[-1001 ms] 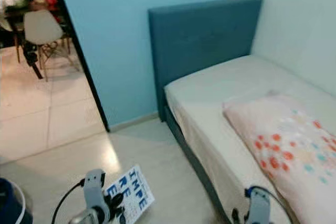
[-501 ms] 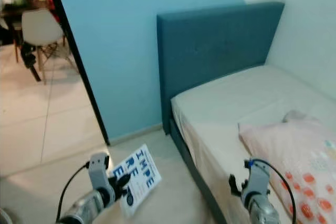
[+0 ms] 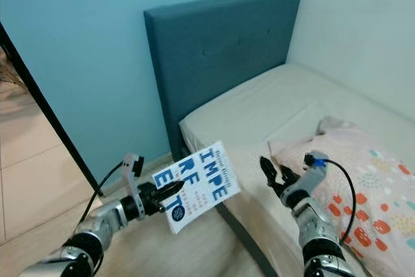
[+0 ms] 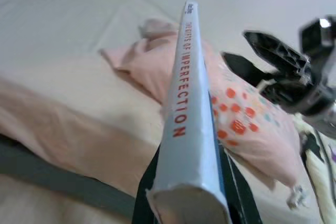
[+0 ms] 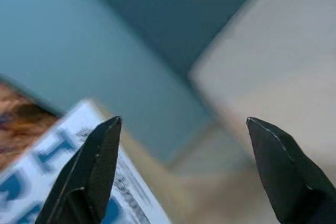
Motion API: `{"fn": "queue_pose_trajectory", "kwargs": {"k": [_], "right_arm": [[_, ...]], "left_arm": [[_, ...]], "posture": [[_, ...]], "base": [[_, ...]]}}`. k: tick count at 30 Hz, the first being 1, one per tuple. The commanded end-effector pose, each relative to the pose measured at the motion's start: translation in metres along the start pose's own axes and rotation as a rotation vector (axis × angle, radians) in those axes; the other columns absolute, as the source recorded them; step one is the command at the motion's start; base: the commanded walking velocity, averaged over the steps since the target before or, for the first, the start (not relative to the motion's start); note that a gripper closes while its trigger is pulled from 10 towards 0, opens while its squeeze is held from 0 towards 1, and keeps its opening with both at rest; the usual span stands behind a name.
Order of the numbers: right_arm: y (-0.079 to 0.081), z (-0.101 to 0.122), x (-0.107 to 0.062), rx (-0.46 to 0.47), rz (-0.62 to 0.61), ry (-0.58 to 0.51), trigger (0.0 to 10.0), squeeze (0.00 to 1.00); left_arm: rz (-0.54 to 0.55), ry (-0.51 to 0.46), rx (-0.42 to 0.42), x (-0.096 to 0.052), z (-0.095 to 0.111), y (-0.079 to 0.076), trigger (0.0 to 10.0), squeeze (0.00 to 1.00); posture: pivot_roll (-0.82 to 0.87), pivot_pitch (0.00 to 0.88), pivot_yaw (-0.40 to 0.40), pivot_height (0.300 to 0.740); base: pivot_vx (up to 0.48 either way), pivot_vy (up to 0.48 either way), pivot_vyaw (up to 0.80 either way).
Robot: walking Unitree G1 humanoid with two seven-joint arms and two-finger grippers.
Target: Clean up the room
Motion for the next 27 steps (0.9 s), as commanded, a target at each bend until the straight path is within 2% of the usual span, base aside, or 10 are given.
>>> {"fn": "queue_pose_trajectory", "kwargs": {"k": [1,2,3,5,7,9,14,18,20,27], "right_arm": [[0.01,0.0,-0.002,0.068,0.128,-0.012,10.0,0.0],[0.02,0.005,-0.008,0.103,0.263,-0.032,10.0,0.0],[0.02,0.005,-0.008,0.103,0.263,-0.032,10.0,0.0],[0.029,0.011,-0.024,0.143,0.449,-0.036,10.0,0.0],[0.03,0.012,-0.032,0.134,0.491,-0.018,10.0,0.0],[0.023,0.019,-0.044,0.108,0.503,0.0,10.0,0.0],[0.023,0.027,-0.054,0.098,0.541,0.019,10.0,0.0],[0.024,0.029,-0.057,0.095,0.553,0.036,10.0,0.0],[0.023,0.032,-0.062,0.084,0.568,0.072,10.0,0.0],[0.029,0.036,-0.066,0.064,0.62,0.126,10.0,0.0]], "left_arm": [[-0.09,0.012,0.046,-0.001,0.01,-0.005,10.0,0.0],[-0.161,0.033,0.088,0.001,0.016,-0.011,10.0,0.0],[-0.161,0.033,0.088,0.001,0.016,-0.011,10.0,0.0],[-0.259,0.034,0.139,0.005,0.03,-0.021,10.0,0.0],[-0.299,0.02,0.152,0.006,0.037,-0.025,10.0,0.0],[-0.413,0.016,0.173,0.004,0.047,-0.038,10.0,0.0],[-0.503,0.05,0.184,0.001,0.047,-0.046,10.0,0.0],[-0.527,0.063,0.184,-0.001,0.046,-0.048,10.0,0.0],[-0.577,0.105,0.184,-0.005,0.042,-0.052,10.0,0.0],[-0.617,0.18,0.195,-0.009,0.034,-0.056,10.0,0.0]], "posture": [[-0.02,0.0,-0.009,0.74],[-0.02,0.0,-0.008,0.74],[-0.02,0.0,-0.008,0.74],[-0.02,0.0,-0.009,0.74],[-0.02,0.0,-0.009,0.74],[-0.02,0.0,-0.006,0.74],[-0.02,0.0,-0.003,0.74],[-0.03,0.0,-0.003,0.74],[-0.03,0.0,-0.002,0.74],[-0.02,0.0,-0.001,0.74]], "base": [[0.0,0.0,0.0],[0.0,0.0,0.0],[0.0,0.0,0.0],[0.0,0.0,0.0],[0.0,0.0,0.0],[0.0,0.0,0.0],[0.0,0.0,0.0],[0.0,0.0,0.0],[0.0,0.0,0.0],[0.0,0.0,0.0]]}}
Point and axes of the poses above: a point about 5 cm out from each wrist's last joint towards the gripper, its own x axis pointing out of the wrist towards the gripper, its own z axis along the axis of the wrist's last joint, y = z × x, the point moved 1 cm from there along x, pointing out of the wrist towards the gripper, and after that the axes turned 7 degrees about -x, right-handed, at the moved point
